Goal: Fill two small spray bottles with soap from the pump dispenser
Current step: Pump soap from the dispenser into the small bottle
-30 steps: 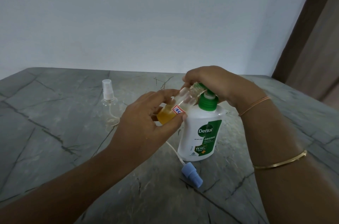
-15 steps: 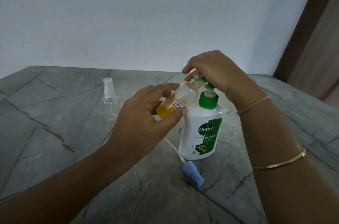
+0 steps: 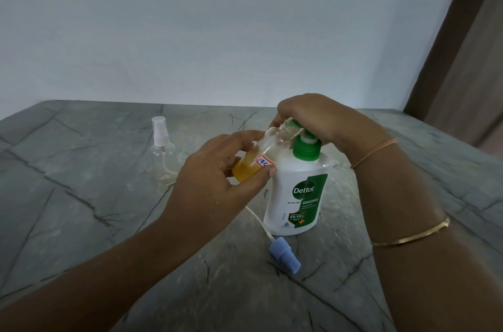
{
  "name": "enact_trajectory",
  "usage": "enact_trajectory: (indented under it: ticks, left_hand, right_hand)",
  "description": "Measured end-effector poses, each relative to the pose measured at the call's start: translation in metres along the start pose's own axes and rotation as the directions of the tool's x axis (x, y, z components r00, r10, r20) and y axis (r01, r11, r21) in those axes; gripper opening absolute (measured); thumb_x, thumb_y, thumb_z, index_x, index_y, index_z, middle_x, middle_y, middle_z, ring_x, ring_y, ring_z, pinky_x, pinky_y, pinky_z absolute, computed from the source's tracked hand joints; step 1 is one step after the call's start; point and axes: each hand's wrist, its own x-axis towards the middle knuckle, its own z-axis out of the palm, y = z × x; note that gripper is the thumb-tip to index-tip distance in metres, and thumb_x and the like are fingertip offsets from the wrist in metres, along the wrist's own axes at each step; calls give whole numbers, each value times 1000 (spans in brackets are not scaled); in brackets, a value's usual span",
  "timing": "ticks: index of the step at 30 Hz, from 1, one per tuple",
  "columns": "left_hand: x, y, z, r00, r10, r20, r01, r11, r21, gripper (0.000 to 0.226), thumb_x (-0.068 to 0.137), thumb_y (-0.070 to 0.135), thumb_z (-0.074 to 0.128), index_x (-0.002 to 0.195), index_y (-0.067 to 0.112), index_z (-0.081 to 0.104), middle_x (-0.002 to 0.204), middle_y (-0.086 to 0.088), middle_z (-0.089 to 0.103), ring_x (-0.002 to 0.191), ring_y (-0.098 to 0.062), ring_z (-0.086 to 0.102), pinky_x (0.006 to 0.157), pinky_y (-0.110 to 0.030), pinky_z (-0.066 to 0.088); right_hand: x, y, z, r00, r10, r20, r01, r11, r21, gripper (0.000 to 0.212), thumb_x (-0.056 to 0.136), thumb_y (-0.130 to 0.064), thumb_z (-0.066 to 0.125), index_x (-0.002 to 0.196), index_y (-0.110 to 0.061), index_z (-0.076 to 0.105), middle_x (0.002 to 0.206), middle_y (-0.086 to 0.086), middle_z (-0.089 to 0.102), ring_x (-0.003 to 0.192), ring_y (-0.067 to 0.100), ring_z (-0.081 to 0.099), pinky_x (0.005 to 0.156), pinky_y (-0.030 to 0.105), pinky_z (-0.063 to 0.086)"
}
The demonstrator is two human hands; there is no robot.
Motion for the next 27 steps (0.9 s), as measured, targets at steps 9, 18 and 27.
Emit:
enact_trajectory:
  ticks: [9,18,27]
  left_hand:
    - [2,2,-3,1000,17,-27,-16,1000,7,45,71,60,54,113,42,53,99,23,58,83,0,62,73,-9,50]
    - [0,1,-1,1000,-9,-5,9,999,-49,40,74,48,63,112,41,55,101,17,63,82,0,64,72,-15,53]
    - [-1,1,-3,1000,21,-17,-22,999,-31,38,72,53,58,109,45,54,98,18,62,81,0,64,72,-17,53]
  right_hand:
    - [6,0,-2,971,-129,-201,150,984,96,27,87,-17,46,92,-7,70,86,0,71,66,15,62,53,20,39]
    - [5,1,0,997,-1,-82,10,994,111,32,94,-11,43,119,4,58,90,13,58,74,21,48,65,25,44]
    - [1,-1,1,1000,-14,-10,15,999,41,43,89,-16,40,122,9,53,103,30,57,75,22,41,66,28,33]
